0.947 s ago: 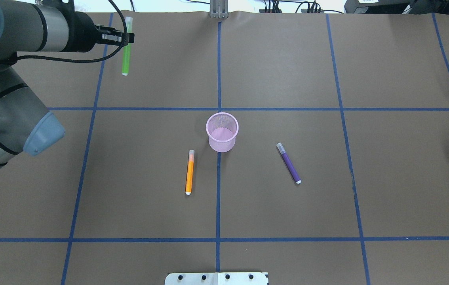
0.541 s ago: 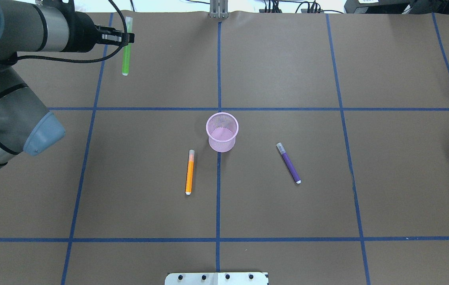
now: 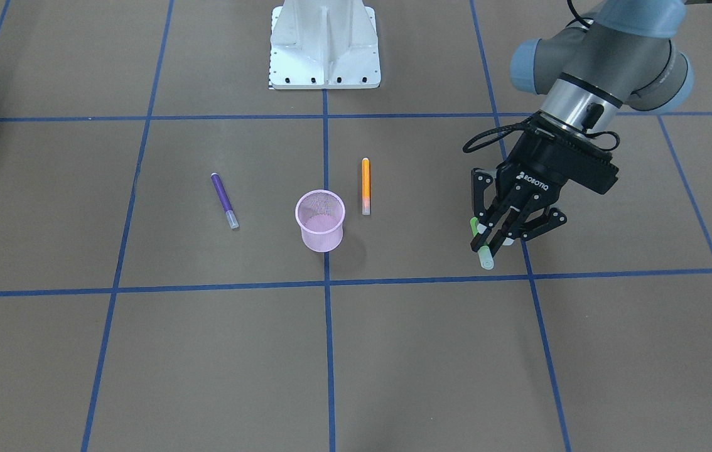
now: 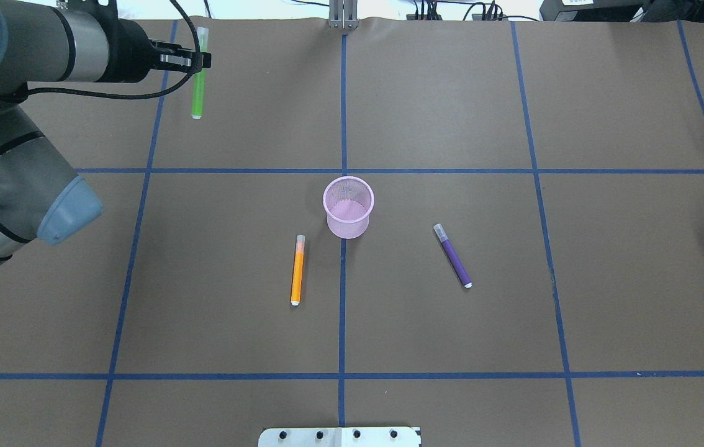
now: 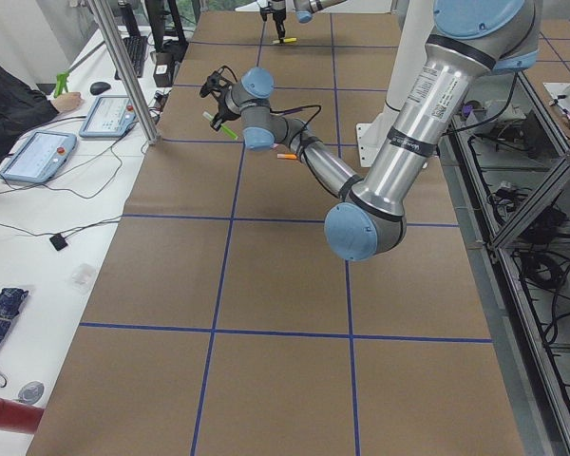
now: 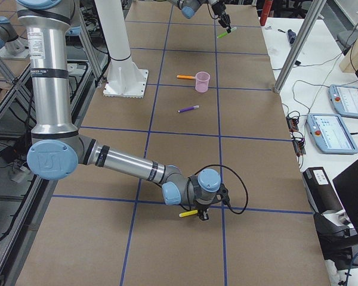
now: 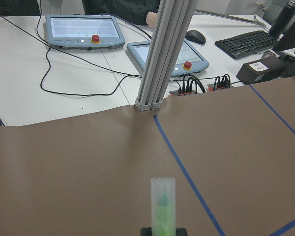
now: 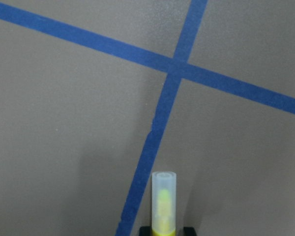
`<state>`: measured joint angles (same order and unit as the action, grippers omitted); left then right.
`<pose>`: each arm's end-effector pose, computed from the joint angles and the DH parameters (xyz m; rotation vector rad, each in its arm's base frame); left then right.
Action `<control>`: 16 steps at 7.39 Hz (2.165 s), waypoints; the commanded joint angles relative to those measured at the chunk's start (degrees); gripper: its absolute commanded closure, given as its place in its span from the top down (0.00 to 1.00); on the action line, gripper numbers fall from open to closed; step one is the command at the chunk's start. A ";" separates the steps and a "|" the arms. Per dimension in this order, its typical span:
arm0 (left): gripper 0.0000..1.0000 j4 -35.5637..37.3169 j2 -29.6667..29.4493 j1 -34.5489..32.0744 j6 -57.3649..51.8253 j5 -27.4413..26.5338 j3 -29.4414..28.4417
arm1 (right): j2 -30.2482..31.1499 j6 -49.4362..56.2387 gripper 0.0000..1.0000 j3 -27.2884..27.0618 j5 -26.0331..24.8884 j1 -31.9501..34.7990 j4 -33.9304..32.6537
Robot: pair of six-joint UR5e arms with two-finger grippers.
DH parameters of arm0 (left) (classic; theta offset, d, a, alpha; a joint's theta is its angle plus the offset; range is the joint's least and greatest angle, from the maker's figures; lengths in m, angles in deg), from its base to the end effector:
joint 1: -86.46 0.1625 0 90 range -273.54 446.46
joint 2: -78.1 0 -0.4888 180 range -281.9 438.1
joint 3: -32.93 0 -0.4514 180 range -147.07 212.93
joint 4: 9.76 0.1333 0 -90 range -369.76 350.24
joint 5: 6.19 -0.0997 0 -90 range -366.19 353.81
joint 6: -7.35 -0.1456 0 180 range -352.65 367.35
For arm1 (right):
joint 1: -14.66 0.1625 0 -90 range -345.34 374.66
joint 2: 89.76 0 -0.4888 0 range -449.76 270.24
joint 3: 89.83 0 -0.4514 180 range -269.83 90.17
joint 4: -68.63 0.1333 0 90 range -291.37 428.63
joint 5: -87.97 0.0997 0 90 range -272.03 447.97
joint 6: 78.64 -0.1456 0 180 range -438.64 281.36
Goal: Collect pens into pen holder
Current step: 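Grasp the yellow highlighter with the right gripper and lift it, then carry the green marker over the purple cup and drop it in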
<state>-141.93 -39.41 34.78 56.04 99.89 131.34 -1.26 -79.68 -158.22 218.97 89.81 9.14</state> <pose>0.3914 -0.6451 0.2625 0.8179 1.1007 0.0395 -0.1056 -0.5457 0.8964 0.0737 -0.7334 -0.2950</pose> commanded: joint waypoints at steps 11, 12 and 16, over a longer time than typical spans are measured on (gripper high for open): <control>0.00 -21.50 -1.67 14.65 1.76 -14.48 -3.38 | -3.85 -4.84 0.00 -11.05 6.19 2.89 0.26; 0.00 -24.69 -3.06 17.99 1.76 -18.50 -5.14 | -3.94 -7.03 0.00 -12.71 6.20 2.90 0.34; 0.00 -36.63 -10.27 25.31 1.76 -31.18 -20.14 | -5.61 -10.74 0.00 -17.29 6.20 3.33 1.48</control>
<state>-173.73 -47.56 58.20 57.80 72.15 116.59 -6.16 -90.04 -174.49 225.16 92.87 10.17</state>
